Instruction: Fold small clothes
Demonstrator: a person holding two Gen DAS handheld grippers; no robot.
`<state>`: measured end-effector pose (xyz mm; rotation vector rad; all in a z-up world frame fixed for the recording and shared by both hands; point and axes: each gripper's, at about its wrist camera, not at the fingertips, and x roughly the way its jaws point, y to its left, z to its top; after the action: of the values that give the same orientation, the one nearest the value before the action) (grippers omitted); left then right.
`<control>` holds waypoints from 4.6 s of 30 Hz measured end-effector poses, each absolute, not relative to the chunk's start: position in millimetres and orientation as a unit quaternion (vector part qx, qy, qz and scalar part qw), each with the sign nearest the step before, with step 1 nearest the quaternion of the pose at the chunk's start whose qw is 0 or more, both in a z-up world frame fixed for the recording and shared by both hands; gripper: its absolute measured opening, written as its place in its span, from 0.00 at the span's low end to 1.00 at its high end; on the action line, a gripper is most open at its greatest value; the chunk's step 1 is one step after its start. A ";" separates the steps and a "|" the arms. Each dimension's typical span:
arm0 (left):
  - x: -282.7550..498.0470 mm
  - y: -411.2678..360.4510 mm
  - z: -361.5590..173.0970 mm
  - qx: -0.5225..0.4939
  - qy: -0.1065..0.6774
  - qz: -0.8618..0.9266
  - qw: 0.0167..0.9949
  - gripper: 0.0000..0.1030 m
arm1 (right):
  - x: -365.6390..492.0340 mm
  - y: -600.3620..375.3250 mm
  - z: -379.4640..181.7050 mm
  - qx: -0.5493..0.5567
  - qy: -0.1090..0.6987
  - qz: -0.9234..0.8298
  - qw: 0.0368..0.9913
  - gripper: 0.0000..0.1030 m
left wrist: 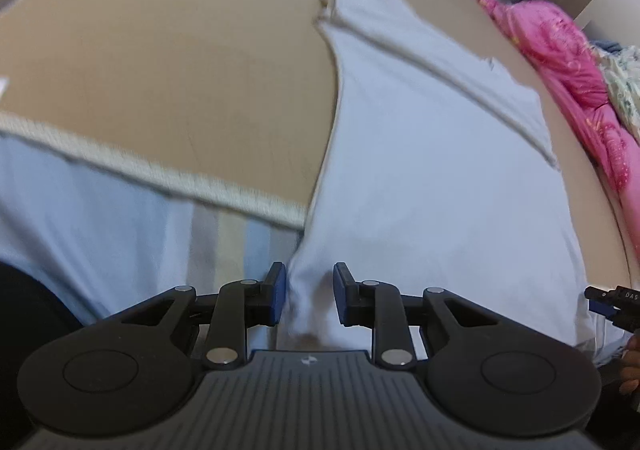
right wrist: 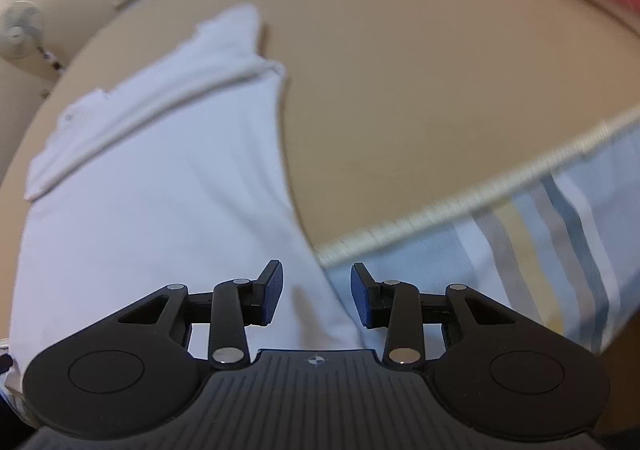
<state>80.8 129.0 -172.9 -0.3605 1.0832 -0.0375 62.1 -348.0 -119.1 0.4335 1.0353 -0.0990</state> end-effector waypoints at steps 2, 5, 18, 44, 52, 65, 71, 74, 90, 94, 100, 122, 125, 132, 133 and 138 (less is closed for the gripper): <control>83.4 128.2 -176.6 -0.169 0.518 -0.015 0.838 0.27 | 61.0 -350.6 -125.9 0.211 0.507 -0.048 0.834 0.39; 83.4 126.0 -177.1 -0.157 0.518 -0.016 0.841 0.26 | 59.3 -344.0 -132.6 0.194 0.525 -0.036 0.828 0.39; 72.0 108.6 -165.1 -0.121 0.505 -0.023 0.854 0.09 | 47.2 -335.1 -128.8 0.185 0.528 -0.022 0.829 0.09; 75.3 98.2 -169.3 -0.092 0.505 -0.021 0.858 0.07 | 42.7 -319.7 -129.9 0.155 0.541 -0.008 0.827 0.10; 64.9 93.2 -148.8 -0.077 0.453 -0.032 0.888 0.06 | 35.1 -326.9 -105.4 0.187 0.480 -0.005 0.857 0.05; -1.5 143.7 -45.1 -0.149 0.350 -0.094 0.920 0.05 | -33.4 -360.6 -6.8 0.288 0.322 0.026 0.901 0.04; -78.3 177.2 10.0 -0.176 0.325 -0.139 0.919 0.05 | -113.4 -375.1 36.7 0.335 0.298 0.054 0.892 0.04; -78.3 183.1 23.3 -0.188 0.331 -0.134 0.915 0.05 | -124.6 -378.6 49.9 0.355 0.298 0.075 0.883 0.04; 259.6 175.7 -69.4 -0.130 0.394 -0.034 0.909 0.15 | 179.3 -352.5 -48.2 0.297 0.401 -0.036 0.866 0.27; 267.2 201.1 -92.6 -0.169 0.448 -0.037 0.877 0.17 | 184.7 -343.4 -65.2 0.257 0.437 -0.022 0.862 0.28; 286.6 181.6 -111.9 -0.132 0.461 -0.057 0.875 0.36 | 206.6 -325.2 -79.8 0.170 0.482 0.020 0.859 0.41; 316.6 138.1 -108.2 -0.055 0.362 -0.057 0.929 0.04 | 263.4 -288.5 -84.6 0.100 0.359 0.046 0.927 0.06; 325.4 136.3 -113.4 -0.046 0.356 -0.029 0.933 0.04 | 267.7 -286.0 -75.6 0.103 0.319 0.030 0.942 0.06; 352.7 135.7 -131.6 -0.054 0.377 -0.005 0.924 0.07 | 295.8 -285.9 -89.0 0.116 0.323 -0.005 0.939 0.06; 357.6 134.0 -136.9 -0.051 0.399 -0.006 0.915 0.08 | 300.8 -284.6 -94.2 0.112 0.340 -0.007 0.934 0.08; 338.9 137.2 -121.2 -0.079 0.417 -0.025 0.905 0.15 | 302.8 -286.5 -101.8 0.151 0.380 -0.041 0.912 0.24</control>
<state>338.9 137.2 -121.2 -0.1633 0.8607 -0.0520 302.8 -286.5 -101.8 0.3115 0.7839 -0.0842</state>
